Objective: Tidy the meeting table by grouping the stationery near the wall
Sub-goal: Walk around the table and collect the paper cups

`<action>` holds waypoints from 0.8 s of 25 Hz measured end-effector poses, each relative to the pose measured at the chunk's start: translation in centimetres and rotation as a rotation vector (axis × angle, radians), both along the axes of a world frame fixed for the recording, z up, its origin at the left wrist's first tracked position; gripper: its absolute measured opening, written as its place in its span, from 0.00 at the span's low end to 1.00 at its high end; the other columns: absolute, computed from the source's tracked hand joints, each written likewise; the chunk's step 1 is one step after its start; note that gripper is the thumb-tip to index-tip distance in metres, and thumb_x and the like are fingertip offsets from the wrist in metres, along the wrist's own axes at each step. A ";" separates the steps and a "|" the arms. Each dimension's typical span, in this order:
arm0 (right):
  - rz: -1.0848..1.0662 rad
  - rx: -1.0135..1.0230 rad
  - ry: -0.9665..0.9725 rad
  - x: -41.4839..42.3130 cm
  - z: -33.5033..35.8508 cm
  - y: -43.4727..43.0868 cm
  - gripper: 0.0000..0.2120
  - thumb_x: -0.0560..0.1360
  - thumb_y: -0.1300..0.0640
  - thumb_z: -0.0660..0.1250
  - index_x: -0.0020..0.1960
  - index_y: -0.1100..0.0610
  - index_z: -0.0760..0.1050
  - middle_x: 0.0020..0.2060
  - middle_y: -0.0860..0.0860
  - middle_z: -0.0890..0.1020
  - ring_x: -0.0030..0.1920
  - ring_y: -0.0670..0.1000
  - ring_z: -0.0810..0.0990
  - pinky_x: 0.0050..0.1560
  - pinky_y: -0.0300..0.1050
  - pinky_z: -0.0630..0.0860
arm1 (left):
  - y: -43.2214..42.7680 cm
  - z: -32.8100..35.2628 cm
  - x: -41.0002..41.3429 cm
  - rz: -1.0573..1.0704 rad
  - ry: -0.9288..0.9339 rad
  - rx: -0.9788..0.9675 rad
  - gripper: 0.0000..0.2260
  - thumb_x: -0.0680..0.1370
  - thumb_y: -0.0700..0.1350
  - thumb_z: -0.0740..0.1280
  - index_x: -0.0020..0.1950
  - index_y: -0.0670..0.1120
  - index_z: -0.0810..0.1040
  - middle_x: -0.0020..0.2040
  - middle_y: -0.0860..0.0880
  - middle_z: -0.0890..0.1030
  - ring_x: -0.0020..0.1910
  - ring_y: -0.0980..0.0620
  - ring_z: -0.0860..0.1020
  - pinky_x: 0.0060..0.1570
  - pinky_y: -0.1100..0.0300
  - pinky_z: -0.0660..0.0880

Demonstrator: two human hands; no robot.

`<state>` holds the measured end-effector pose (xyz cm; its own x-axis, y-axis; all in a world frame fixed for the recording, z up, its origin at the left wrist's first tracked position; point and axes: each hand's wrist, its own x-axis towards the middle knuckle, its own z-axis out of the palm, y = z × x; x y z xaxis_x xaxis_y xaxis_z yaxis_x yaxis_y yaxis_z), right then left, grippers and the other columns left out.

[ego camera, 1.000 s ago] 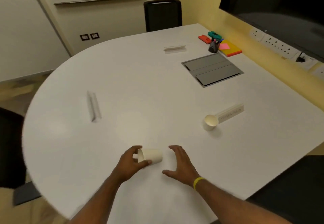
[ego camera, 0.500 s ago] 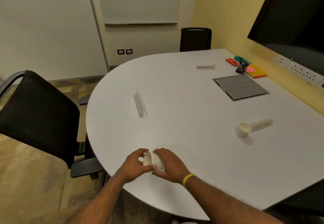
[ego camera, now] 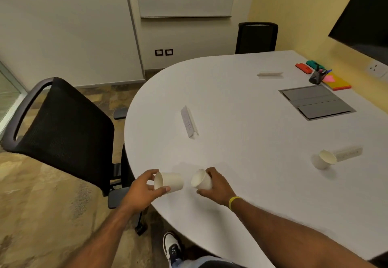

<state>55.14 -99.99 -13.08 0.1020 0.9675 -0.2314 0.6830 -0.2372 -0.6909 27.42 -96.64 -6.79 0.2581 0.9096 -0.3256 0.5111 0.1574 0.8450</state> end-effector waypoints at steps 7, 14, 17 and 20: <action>-0.539 0.026 0.272 -1.6 -4.8 12.3 0.32 0.61 0.53 0.82 0.58 0.53 0.68 0.52 0.50 0.77 0.51 0.52 0.77 0.52 0.44 0.74 | 10.0 -2.1 -4.6 0.007 0.118 -0.061 0.32 0.70 0.46 0.77 0.71 0.47 0.68 0.57 0.53 0.75 0.48 0.56 0.80 0.39 0.65 0.76; -0.700 0.068 0.305 -2.6 -7.0 19.0 0.30 0.62 0.58 0.79 0.57 0.51 0.66 0.49 0.47 0.77 0.50 0.52 0.77 0.49 0.45 0.73 | 17.4 -3.4 -4.9 -0.058 0.187 -0.126 0.34 0.69 0.51 0.77 0.72 0.51 0.66 0.60 0.53 0.74 0.51 0.54 0.79 0.45 0.58 0.79; -0.714 0.050 0.275 -2.7 -7.8 19.9 0.33 0.63 0.56 0.79 0.60 0.51 0.65 0.51 0.46 0.76 0.50 0.52 0.76 0.50 0.44 0.71 | 18.9 -4.0 -4.3 -0.104 0.193 -0.134 0.35 0.69 0.53 0.77 0.72 0.53 0.66 0.59 0.55 0.73 0.51 0.55 0.78 0.46 0.57 0.79; -0.709 0.025 0.245 -2.4 -8.8 20.3 0.38 0.61 0.56 0.81 0.64 0.53 0.64 0.56 0.48 0.75 0.54 0.52 0.75 0.55 0.45 0.72 | 20.1 -4.5 -3.8 -0.145 0.175 -0.132 0.34 0.69 0.52 0.77 0.71 0.52 0.66 0.59 0.55 0.72 0.49 0.58 0.77 0.41 0.61 0.76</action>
